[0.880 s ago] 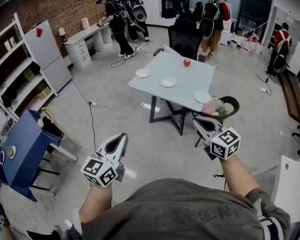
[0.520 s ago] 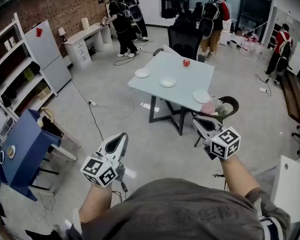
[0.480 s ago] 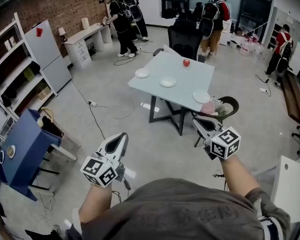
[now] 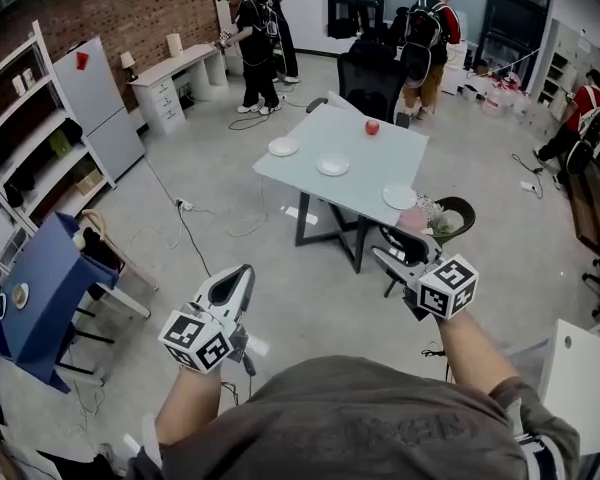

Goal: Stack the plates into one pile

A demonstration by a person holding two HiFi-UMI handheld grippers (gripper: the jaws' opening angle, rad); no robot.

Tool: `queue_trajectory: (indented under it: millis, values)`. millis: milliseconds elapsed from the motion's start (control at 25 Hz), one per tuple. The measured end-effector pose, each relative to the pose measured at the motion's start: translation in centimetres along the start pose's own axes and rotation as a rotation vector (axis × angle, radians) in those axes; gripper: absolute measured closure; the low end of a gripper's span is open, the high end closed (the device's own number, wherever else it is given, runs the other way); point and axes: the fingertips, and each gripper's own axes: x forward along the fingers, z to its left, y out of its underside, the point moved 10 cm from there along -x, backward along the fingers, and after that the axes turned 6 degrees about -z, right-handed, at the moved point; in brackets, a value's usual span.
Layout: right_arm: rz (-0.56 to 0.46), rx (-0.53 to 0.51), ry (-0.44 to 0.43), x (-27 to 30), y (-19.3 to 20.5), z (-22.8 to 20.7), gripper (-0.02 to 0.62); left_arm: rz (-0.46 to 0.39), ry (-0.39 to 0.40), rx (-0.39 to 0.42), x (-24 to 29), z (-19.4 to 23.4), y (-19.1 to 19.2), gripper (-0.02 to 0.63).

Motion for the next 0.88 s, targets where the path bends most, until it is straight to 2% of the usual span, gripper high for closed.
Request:
queue_trajectory:
  millis: [200, 560, 720, 880]
  values:
    - [-0.013, 0.001, -0.001, -2.3, -0.1, -2.3, 0.373, -0.001, -0.003, 0.007, 2.2, -2.5, 0.4, 0.601]
    - [-0.017, 0.011, 0.015, -5.9, 0.6, -7.7, 0.379, 0.008, 0.028, -0.028, 7.8, -6.2, 2.2, 0.601]
    - [-0.006, 0.023, 0.021, -4.9, 1.6, -9.6, 0.38, 0.021, 0.031, -0.037, 9.6, -5.0, 3.0, 0.601]
    - [0.006, 0.028, 0.031, -1.0, 2.6, -10.9, 0.382, 0.026, 0.047, -0.055, 11.9, -0.9, 4.0, 0.601]
